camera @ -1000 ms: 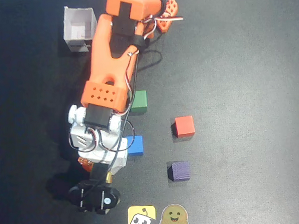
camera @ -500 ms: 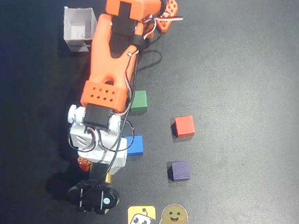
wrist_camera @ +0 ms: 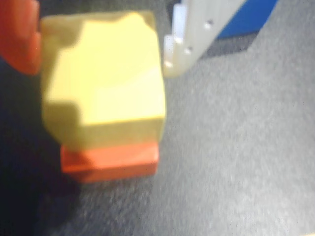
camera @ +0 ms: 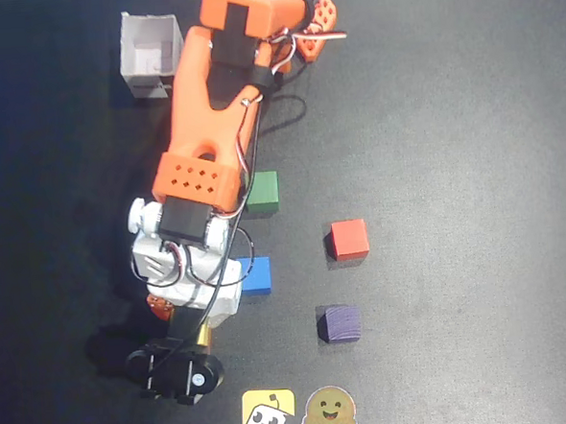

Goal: Put the yellow cube on top of the orange cube.

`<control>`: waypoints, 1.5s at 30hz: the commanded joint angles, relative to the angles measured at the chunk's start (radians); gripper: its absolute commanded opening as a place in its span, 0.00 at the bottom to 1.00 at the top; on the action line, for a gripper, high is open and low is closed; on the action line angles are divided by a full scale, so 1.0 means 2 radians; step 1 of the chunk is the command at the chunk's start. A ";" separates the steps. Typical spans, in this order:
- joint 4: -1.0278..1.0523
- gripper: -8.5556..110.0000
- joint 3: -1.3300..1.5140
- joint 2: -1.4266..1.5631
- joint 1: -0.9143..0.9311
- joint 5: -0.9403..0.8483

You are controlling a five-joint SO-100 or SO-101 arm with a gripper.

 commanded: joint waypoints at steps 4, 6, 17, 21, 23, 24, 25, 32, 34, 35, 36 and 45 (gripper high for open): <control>0.016 0.24 -0.006 0.045 -0.002 0.003; 0.024 0.24 -0.006 0.052 -0.002 0.003; 0.005 0.24 0.093 0.145 0.001 0.002; -0.027 0.23 0.187 0.224 0.000 0.005; -0.046 0.23 0.249 0.275 -0.002 0.007; -0.056 0.23 0.281 0.303 -0.003 0.008; -0.067 0.23 0.315 0.333 -0.004 0.008; -0.089 0.09 0.474 0.503 -0.008 -0.005; -0.089 0.07 0.513 0.551 -0.008 -0.008; -0.090 0.07 0.535 0.579 -0.009 -0.008; -0.090 0.07 0.556 0.609 -0.010 -0.009; -0.060 0.07 0.721 0.878 -0.025 -0.039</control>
